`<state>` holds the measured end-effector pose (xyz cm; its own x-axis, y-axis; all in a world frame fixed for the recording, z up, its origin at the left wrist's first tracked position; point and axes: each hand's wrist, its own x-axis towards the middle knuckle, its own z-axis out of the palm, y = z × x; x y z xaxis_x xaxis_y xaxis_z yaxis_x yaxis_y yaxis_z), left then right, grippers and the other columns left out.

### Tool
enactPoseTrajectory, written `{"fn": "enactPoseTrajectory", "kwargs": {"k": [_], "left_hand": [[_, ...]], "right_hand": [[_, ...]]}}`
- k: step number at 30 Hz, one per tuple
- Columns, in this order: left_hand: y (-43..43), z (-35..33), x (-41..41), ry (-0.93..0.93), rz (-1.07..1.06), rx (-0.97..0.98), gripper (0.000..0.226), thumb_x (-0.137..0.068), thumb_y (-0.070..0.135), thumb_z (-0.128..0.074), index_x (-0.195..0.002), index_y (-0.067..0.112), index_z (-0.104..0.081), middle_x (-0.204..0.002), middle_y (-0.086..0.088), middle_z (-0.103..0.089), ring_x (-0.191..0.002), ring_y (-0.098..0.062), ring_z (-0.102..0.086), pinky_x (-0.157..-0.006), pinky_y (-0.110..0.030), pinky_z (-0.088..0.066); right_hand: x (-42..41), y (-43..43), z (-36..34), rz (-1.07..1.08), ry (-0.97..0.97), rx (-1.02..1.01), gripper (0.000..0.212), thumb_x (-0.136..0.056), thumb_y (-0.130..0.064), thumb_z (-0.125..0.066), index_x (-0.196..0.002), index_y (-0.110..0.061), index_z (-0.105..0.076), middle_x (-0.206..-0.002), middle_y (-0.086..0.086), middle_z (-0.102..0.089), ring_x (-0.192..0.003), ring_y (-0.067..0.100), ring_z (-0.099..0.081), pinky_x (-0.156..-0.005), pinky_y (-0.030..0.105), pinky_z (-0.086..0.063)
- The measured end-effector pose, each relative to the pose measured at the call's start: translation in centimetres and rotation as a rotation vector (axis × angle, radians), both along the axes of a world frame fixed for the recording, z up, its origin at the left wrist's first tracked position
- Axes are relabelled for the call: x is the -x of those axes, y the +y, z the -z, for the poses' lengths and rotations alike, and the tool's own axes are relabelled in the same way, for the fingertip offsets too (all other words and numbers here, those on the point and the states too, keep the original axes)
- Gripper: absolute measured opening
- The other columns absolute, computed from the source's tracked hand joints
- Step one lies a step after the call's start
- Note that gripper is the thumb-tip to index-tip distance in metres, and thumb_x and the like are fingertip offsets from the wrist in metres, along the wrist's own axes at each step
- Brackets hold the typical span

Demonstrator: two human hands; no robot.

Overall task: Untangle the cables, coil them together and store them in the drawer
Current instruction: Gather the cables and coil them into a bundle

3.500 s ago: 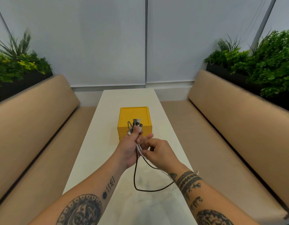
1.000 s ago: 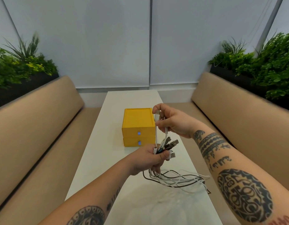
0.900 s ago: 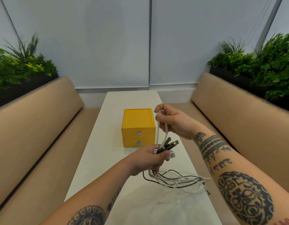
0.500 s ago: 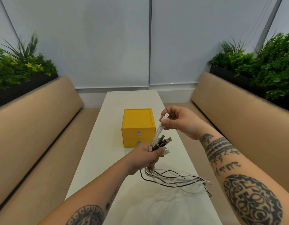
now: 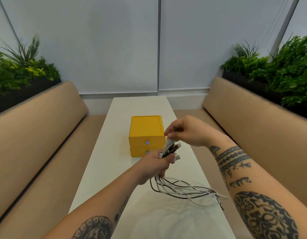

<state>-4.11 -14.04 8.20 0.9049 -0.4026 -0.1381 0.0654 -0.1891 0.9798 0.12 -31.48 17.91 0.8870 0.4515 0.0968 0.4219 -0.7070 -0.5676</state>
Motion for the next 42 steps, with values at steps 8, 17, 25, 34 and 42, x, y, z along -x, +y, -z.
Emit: {"fn": "enactPoseTrajectory", "kwargs": {"k": [8, 17, 25, 34, 42], "left_hand": [[0.0, -0.3, 0.0, -0.023, -0.080, 0.054, 0.024, -0.101, 0.031, -0.055, -0.091, 0.009, -0.057, -0.064, -0.005, -0.040, -0.056, -0.017, -0.039, -0.050, -0.019, -0.044], [0.2, -0.3, -0.6, 0.045, -0.156, 0.383, 0.027, -0.101, 0.035, -0.052, -0.088, 0.011, -0.051, -0.059, 0.002, -0.027, -0.050, -0.013, -0.026, -0.050, -0.026, -0.035], [1.8, -5.2, -4.0, 0.053, -0.479, 0.792, 0.025, -0.091, 0.043, -0.062, -0.074, 0.025, -0.063, -0.055, 0.008, -0.018, -0.043, -0.007, -0.018, -0.040, -0.021, -0.014], [7.7, -9.9, -7.2, 0.164, -0.850, 0.869, 0.033, -0.086, 0.057, -0.067, -0.082, 0.027, -0.056, -0.052, 0.010, -0.032, -0.041, -0.005, -0.028, -0.038, -0.017, -0.031], [12.7, -11.0, -7.3, 0.127, -0.901, 0.893, 0.049, -0.084, 0.062, -0.067, -0.063, 0.026, -0.041, -0.053, 0.010, -0.027, -0.043, -0.007, -0.016, -0.035, -0.021, -0.018]], "right_hand": [[0.5, 3.1, 1.2, 0.082, -0.024, -0.186, 0.014, -0.080, -0.022, -0.082, -0.081, -0.035, -0.076, -0.087, -0.015, -0.073, -0.081, 0.002, -0.069, -0.081, 0.028, -0.059], [0.2, 2.8, 2.5, -0.019, -0.060, -0.391, 0.020, -0.098, -0.031, -0.059, -0.113, -0.033, -0.071, -0.110, -0.015, -0.072, -0.098, 0.000, -0.066, -0.089, 0.028, -0.055], [2.8, 5.4, 9.9, -0.009, 0.276, -0.287, 0.041, -0.085, -0.050, -0.069, -0.115, -0.027, -0.053, -0.088, -0.009, -0.064, -0.069, 0.002, -0.063, -0.067, 0.025, -0.050], [2.7, 5.4, 12.4, 0.190, 0.132, -0.119, 0.049, -0.093, -0.065, -0.048, -0.065, -0.024, -0.047, -0.066, 0.001, -0.054, -0.059, 0.019, -0.048, -0.055, 0.033, -0.036], [4.3, 1.7, 17.7, 0.332, 0.209, 0.078, 0.052, -0.095, -0.062, -0.043, -0.068, -0.020, -0.057, -0.072, 0.003, -0.063, -0.066, 0.023, -0.060, -0.056, 0.032, -0.042]]}}
